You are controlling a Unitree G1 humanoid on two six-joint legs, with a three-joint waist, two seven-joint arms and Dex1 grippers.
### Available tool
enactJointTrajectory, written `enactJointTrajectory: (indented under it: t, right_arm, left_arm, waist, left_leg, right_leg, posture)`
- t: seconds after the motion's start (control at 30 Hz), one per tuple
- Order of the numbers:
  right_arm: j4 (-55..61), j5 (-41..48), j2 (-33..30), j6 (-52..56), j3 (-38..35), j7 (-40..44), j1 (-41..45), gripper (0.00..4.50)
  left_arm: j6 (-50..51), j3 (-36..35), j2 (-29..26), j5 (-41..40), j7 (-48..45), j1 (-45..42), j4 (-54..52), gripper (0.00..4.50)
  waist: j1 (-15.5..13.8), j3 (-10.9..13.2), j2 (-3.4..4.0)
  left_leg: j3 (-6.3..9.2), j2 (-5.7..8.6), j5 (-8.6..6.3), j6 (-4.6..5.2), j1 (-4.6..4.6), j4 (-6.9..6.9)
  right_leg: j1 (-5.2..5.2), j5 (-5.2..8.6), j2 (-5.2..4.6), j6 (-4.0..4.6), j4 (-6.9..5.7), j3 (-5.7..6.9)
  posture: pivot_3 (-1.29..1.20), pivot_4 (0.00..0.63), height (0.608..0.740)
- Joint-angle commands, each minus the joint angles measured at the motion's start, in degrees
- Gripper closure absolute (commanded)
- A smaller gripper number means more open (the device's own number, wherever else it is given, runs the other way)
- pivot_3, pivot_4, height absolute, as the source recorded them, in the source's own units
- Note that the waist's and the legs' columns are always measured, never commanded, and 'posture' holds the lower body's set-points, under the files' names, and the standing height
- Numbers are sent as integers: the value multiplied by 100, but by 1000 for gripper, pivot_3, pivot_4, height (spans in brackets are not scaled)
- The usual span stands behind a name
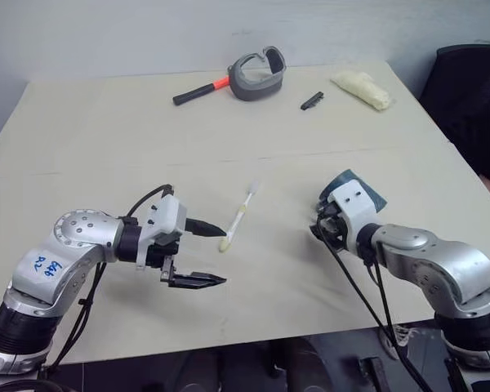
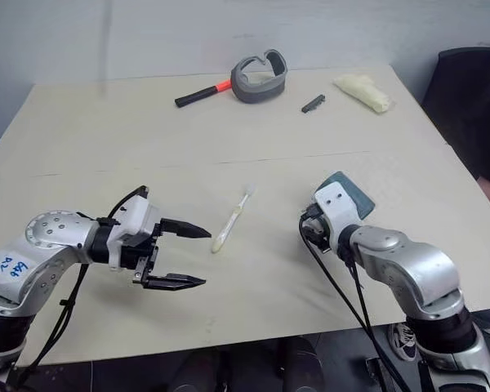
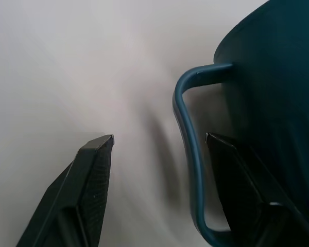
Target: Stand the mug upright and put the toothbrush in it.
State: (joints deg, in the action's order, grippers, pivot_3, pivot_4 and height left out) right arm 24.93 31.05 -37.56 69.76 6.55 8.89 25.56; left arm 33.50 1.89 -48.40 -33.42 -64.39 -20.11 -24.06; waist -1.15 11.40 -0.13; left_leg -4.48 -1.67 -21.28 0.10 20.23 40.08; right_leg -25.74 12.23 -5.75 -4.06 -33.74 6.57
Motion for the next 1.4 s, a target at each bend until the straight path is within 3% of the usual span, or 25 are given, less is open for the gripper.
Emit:
enactJointTrajectory:
  t: [0.03, 0.07, 0.17, 0.4, 0.53, 0.73, 0.9, 1.07, 1.23, 1.4]
  right_arm:
    - [-433, -318, 93, -397, 170, 306, 190, 1554]
    - [-553, -360, 107, -459, 191, 393, 229, 1554]
    - [-762, -504, 27, -702, 218, 714, 320, 2118]
    - [-832, -595, 204, -771, 162, 1058, 465, 4310]
    - [-743, -382, 752, -1418, -46, 1374, 454, 4328]
    - [-1027, 176, 2072, -2739, -597, 1995, 407, 4328]
    - [-2037, 478, 2998, -3906, -780, 2802, 191, 4328]
    - [-2703, 738, 3165, -4057, -903, 3415, -182, 4328]
    - [-2361, 752, 2882, -3967, -842, 3684, -803, 4328]
    - [-1706, 642, 2488, -3882, -732, 3673, -1162, 2714]
  left_arm:
    - [-101, 5, 18, 47, 28, -93, -121, 0]
    - [-108, 4, 19, 57, 38, -98, -127, 0]
    - [-86, -25, 11, 51, 88, -139, -150, 0]
    - [-89, -88, -24, 70, 151, -99, -151, 0]
    - [-74, -243, -98, 43, 208, 15, -162, 0]
    - [71, -747, -249, -109, 340, 152, -43, 0]
    - [51, -892, -442, -42, 261, 205, 40, 0]
    - [94, -957, -611, -82, 173, 98, 67, 0]
    - [185, -906, -705, -109, 116, -106, 115, 0]
    - [195, -703, -620, -81, 92, -239, 120, 0]
  waist:
    - [8, 0, -1]
    - [20, -1, -2]
    - [48, -2, -3]
    - [88, -2, -3]
    - [149, -2, -4]
    - [142, -2, -3]
    - [133, -2, -3]
    - [131, -2, -3]
    - [130, -3, -4]
    - [125, -3, -4]
  left_leg:
    - [-3, 0, 0, 1, -2, 0]
    - [-3, 0, 0, 1, -4, 0]
    - [-2, -1, -1, 1, -9, 1]
    - [-2, -3, 1, -2, -8, 2]
    - [-1, -5, 1, -1, -7, 1]
    - [-4, -11, 7, -16, 4, -3]
    - [-10, -10, 4, -10, 2, -3]
    - [-15, -8, -1, -4, 4, -3]
    - [-19, -10, -4, -9, -3, -3]
    - [-25, -8, -4, -10, -6, -2]
  right_leg:
    - [0, -1, 0, -1, -1, -3]
    - [0, -1, 0, -2, -3, -7]
    - [1, -2, 1, -2, -8, -12]
    - [0, -2, 1, -2, -9, -13]
    - [-1, -2, 2, -2, -5, -13]
    - [-32, -4, 13, 0, -22, -27]
    - [-32, -4, 11, -1, -17, -31]
    - [-33, -4, 8, -1, -15, -34]
    - [-31, -4, 12, -1, -19, -38]
    - [-30, -5, 10, -2, -21, -44]
  posture:
    - [0, 150, 740]
    - [0, 150, 740]
    - [0, 150, 740]
    - [0, 150, 740]
    - [0, 150, 740]
    - [0, 150, 740]
    - [0, 150, 740]
    - [0, 150, 740]
    - [0, 150, 740]
    - [0, 150, 740]
